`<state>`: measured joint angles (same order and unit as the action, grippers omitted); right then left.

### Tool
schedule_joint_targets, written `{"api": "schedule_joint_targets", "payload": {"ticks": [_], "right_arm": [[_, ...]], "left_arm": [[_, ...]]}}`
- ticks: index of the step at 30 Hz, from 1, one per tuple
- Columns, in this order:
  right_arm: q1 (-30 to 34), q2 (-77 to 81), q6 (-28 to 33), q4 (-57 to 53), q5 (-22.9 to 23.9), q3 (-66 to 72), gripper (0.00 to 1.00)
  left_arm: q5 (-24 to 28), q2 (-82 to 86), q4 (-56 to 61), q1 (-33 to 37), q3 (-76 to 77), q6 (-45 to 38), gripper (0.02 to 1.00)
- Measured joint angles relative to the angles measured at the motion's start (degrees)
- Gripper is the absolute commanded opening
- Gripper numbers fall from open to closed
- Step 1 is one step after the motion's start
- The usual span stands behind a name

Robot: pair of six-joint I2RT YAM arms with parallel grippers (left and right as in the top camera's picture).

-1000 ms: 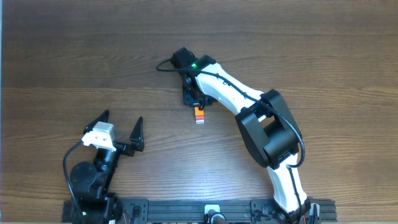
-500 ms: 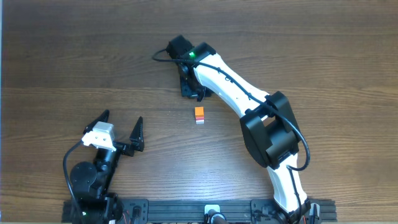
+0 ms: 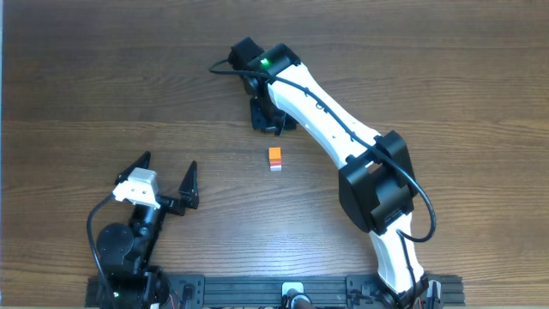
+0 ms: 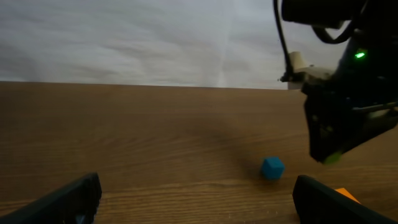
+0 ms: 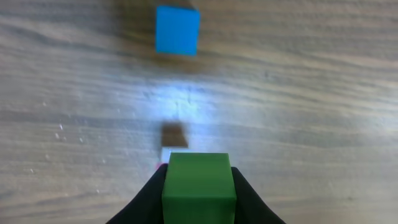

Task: Stack Cubes

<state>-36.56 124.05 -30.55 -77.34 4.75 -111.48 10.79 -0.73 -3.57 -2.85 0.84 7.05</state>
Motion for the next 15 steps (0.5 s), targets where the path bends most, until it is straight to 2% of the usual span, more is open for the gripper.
{"api": "schedule_joint_targets", "payload": {"ticks": [8, 15], "right_arm": [[-3.8, -8.2, -1.5, 0.8, 0.2, 5.0, 0.029], [-5.6, -11.7, -2.5, 6.0, -0.1, 13.9, 0.012]], "left_arm": [[0.0, 0.0, 0.0, 0.0, 0.0, 0.0, 0.998], [0.0, 0.0, 0.0, 0.0, 0.0, 0.0, 1.0]]}}
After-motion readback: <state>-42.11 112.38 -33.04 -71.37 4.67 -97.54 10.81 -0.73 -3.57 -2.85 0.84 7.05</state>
